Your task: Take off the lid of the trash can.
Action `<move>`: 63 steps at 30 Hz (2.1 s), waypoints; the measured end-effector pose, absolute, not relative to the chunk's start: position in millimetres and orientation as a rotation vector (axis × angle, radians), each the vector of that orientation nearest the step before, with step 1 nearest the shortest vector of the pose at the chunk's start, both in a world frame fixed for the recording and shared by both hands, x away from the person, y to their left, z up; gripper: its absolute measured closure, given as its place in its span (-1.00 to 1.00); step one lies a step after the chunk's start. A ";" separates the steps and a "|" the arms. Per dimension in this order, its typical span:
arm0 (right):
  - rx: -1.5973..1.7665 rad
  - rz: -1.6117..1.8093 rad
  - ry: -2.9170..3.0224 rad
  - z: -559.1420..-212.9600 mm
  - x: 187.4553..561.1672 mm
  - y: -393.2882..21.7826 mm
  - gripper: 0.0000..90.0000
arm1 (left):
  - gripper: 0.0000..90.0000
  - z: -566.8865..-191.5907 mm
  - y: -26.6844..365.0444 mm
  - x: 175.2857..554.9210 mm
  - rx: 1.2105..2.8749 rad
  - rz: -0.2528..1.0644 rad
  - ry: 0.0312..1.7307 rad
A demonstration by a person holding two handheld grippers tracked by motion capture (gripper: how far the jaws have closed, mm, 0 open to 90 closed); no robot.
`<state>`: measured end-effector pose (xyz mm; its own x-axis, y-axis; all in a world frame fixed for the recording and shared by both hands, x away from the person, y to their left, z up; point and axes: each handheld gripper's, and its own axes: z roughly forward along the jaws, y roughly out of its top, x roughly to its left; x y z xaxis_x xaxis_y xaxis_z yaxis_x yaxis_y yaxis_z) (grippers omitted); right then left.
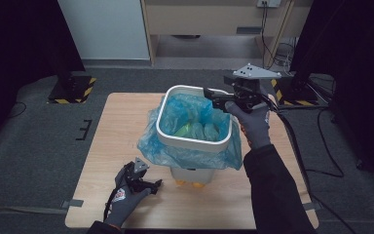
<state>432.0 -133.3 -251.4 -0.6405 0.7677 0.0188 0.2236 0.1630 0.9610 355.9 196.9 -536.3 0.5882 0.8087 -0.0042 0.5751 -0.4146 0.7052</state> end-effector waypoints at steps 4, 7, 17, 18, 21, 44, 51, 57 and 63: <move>0.945 1.472 1.986 -252.9 434.6 -133.4 -0.55 | -1.00 -536.3 196.9 355.9 2.142 0.446 1.093; 0.945 1.472 1.993 -253.0 435.2 -133.4 -0.55 | -1.00 -536.3 196.8 355.9 2.142 0.445 1.093; 0.933 1.432 2.038 -256.7 437.6 -131.5 -0.51 | -1.00 -536.3 196.8 355.9 2.142 0.446 1.093; 0.932 1.421 2.042 -257.2 437.8 -131.3 -0.51 | -1.00 -536.3 196.8 355.9 2.142 0.445 1.093; 0.935 1.390 2.061 -259.6 438.6 -130.6 -0.49 | -1.00 -536.3 196.8 355.9 2.142 0.446 1.093; 0.940 1.417 2.042 -271.0 438.8 -132.0 -0.26 | -1.00 -536.1 196.8 356.1 2.148 0.446 1.090; 0.944 1.426 2.035 -271.5 439.4 -131.7 -0.13 | -1.00 -536.1 196.8 356.1 2.148 0.445 1.089; 0.943 1.422 2.045 -271.7 439.8 -131.9 0.02 | -1.00 -536.1 196.8 356.1 2.148 0.445 1.089; 0.945 1.422 2.059 -271.9 440.5 -132.0 0.20 | -1.00 -536.1 196.8 356.1 2.148 0.445 1.089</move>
